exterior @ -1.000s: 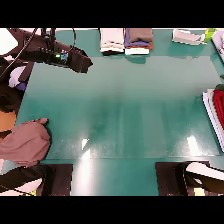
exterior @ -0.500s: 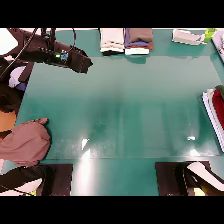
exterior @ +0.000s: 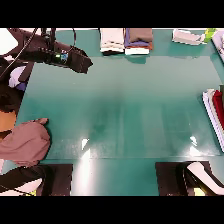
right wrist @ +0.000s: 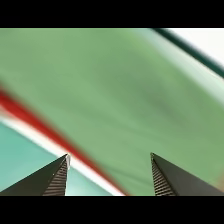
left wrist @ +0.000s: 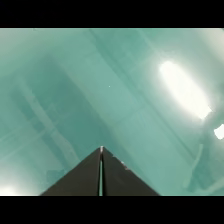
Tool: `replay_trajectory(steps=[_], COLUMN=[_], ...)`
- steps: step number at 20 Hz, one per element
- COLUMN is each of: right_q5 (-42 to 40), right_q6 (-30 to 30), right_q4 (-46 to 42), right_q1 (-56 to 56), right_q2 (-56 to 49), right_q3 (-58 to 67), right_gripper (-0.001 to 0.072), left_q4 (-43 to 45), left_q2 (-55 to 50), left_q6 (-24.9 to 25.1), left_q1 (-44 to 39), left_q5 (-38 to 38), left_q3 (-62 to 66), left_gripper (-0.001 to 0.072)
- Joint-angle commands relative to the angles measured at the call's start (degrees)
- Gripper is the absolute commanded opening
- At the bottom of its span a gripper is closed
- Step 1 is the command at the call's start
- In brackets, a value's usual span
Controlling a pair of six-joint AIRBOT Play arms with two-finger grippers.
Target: Fold the shirts.
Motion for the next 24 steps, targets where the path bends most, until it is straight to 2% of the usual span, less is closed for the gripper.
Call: replay_trajectory(steps=[1,7,12,13,15,16,24], right_q5=[-3.32,-10.67,-14.27,-14.32,-14.25,-14.23,-13.68], right_q6=[-0.07,-0.09,-0.11,-0.11,-0.11,-0.09,-0.07], right_q4=[11.63,10.97,10.99,11.02,11.02,11.04,11.17], right_q1=[15.21,52.41,69.57,71.49,73.96,74.71,73.79], right_q2=[0.15,-1.16,-6.01,-6.91,-8.13,-8.55,-8.72], right_q3=[2.56,-2.29,-3.19,-3.19,-3.19,-3.19,-3.15], right_gripper=[0.058,0.0569,0.0567,0.0507,0.0148,0.002,0.0021], left_q4=[0.02,0.11,0.2,0.17,0.2,0.17,0.15], left_q2=[-0.04,-0.02,-0.02,-0.02,-0.02,-0.02,0.0], left_q6=[0.0,0.0,-0.02,-0.02,-0.02,-0.02,-0.02], left_q1=[-0.02,-0.02,-0.02,-0.02,-0.02,-0.02,-0.02], left_q5=[-0.11,0.5,0.72,0.72,0.72,0.72,0.72], left_q3=[-0.02,-0.02,0.0,0.0,0.0,0.0,0.0], left_gripper=[0.0025,0.0026,0.0026,0.0026,0.0026,0.0026,0.0026])
